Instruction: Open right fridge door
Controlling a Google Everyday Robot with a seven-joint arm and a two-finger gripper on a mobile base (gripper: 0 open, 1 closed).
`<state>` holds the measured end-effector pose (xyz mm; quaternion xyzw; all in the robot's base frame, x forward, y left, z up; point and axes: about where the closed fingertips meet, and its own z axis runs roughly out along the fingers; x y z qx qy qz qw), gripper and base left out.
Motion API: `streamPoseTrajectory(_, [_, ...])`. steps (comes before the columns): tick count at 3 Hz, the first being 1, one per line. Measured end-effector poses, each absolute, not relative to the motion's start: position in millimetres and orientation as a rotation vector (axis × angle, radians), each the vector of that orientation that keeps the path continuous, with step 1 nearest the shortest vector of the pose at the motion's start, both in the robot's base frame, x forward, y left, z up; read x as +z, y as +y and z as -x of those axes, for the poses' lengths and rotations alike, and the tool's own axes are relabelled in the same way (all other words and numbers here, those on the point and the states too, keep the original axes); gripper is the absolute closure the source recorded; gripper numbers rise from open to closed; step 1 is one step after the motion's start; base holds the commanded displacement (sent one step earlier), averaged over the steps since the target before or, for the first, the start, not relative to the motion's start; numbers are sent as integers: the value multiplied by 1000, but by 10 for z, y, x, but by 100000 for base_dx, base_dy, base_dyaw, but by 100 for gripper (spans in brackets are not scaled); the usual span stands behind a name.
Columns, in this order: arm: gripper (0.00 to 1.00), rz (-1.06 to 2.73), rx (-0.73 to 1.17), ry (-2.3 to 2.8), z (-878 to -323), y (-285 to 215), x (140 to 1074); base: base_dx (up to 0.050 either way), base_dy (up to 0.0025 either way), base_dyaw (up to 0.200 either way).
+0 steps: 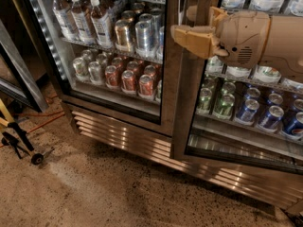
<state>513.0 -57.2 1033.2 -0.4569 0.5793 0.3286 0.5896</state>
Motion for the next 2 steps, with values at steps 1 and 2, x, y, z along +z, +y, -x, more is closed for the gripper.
streamPoseTrajectory(1, [100, 1064, 765, 1349, -5130, -572, 10332, -4951, 1, -11])
streamPoseTrajectory(2, [100, 1064, 765, 1349, -5130, -572, 10332, 2, -3, -19975])
